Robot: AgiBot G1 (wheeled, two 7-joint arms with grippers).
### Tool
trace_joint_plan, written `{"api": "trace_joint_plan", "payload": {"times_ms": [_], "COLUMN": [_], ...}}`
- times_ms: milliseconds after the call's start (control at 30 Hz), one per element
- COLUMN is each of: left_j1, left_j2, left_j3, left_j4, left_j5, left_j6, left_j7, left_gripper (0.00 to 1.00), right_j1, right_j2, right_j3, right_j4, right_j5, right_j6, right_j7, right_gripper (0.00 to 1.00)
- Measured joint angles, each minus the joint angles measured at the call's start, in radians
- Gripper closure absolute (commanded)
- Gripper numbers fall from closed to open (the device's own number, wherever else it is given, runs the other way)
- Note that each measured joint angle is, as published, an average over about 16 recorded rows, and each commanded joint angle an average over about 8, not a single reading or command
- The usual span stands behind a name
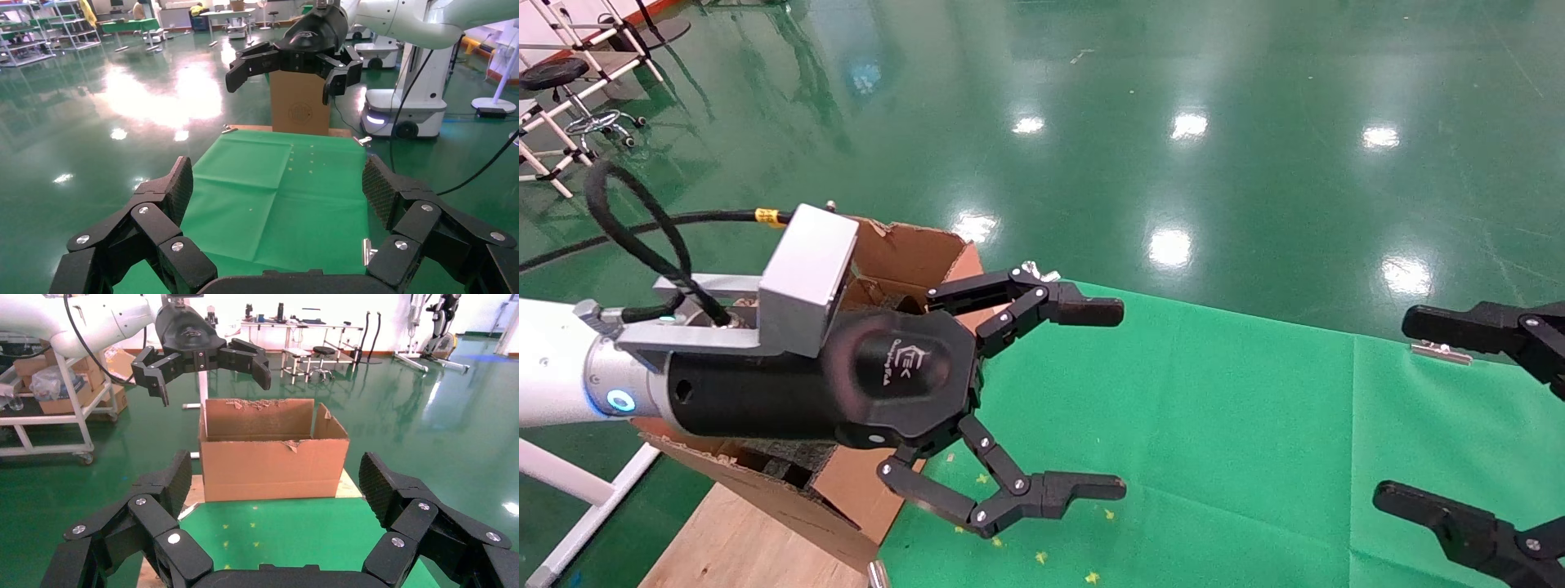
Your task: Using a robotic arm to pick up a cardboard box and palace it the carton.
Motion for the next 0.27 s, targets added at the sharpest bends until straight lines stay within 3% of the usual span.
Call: {"api": "trace_joint_plan", "payload": {"times_ms": [267], "left_j1": [-0.003], "left_j2": [0.000], "left_j3": [0.002], "left_j4": [0.004], "left_j5": [0.003], "left_j6": [0.000], "left_j7": [-0.002], "left_gripper": [0.00], "right_j1": [0.000], "right_j2": [0.000], "right_j3": [0.000], "right_j4": [0.000], "right_j5": [0.000], "right_j6": [0.000], "right_j7": [0.000], "right_gripper": [0.00]}}
